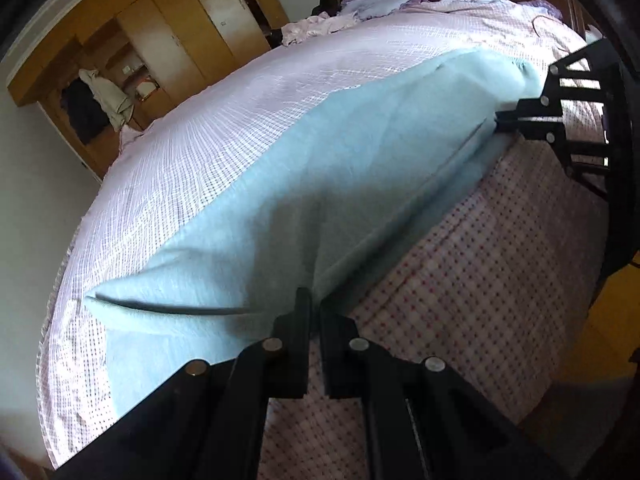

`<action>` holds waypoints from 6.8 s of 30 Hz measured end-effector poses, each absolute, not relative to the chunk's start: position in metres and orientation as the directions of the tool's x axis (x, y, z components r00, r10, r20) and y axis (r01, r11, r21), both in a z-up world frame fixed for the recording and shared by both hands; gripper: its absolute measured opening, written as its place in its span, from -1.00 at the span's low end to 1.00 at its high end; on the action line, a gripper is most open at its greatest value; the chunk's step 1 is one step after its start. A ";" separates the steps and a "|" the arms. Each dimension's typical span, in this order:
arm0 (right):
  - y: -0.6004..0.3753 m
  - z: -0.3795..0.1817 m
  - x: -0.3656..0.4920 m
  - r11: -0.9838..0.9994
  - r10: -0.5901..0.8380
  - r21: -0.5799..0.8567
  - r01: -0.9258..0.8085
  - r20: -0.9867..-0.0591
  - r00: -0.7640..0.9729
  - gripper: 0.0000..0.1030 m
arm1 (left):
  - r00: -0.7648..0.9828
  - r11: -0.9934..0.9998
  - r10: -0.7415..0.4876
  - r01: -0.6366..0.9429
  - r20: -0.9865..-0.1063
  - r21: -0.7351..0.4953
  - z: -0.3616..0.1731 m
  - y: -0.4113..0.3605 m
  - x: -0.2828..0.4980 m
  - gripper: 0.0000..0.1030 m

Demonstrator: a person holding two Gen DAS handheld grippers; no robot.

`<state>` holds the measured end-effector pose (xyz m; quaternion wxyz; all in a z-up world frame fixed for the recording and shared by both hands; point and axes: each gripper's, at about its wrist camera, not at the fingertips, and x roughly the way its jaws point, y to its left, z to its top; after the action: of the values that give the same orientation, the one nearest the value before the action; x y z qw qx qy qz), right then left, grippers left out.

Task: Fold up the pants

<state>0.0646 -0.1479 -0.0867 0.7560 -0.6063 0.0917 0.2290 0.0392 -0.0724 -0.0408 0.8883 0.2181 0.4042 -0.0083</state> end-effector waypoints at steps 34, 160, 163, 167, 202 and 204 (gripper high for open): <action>-0.176 -0.104 0.043 0.151 0.249 -0.886 -0.439 -0.395 0.884 -0.63 | 0.644 0.896 0.220 0.163 -0.733 0.412 -0.058 -0.072 0.035 -0.94; 0.082 -0.052 0.033 0.239 0.663 -0.352 -0.905 -0.622 0.417 -0.78 | 0.651 0.790 0.184 -0.543 -0.737 -0.283 -0.010 0.191 -0.074 0.31; 0.089 -0.059 0.040 0.212 0.630 -0.396 -0.893 -0.644 0.435 -0.85 | 0.657 0.784 0.152 -0.536 -0.738 -0.315 -0.013 0.196 -0.076 0.31; 0.089 -0.052 0.061 0.298 0.631 -0.347 -0.889 -0.627 0.457 -1.00 | 0.685 0.784 0.095 -0.498 -0.722 -0.369 -0.013 0.198 -0.074 0.31; 0.002 -0.022 0.158 0.383 0.885 0.443 -0.811 -0.426 0.186 -1.00 | 0.703 0.716 0.033 -0.512 -0.711 -0.474 -0.018 0.207 -0.071 0.28; -0.006 -0.019 0.149 0.365 0.890 0.433 -0.824 -0.422 0.173 -1.00 | 0.703 0.717 0.033 -0.512 -0.710 -0.473 -0.018 0.208 -0.071 0.28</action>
<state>0.1494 -0.0062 -0.0193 0.7639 0.0525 0.3148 0.5609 -0.0713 0.2076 -0.0177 0.8577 -0.3407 0.3508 0.1589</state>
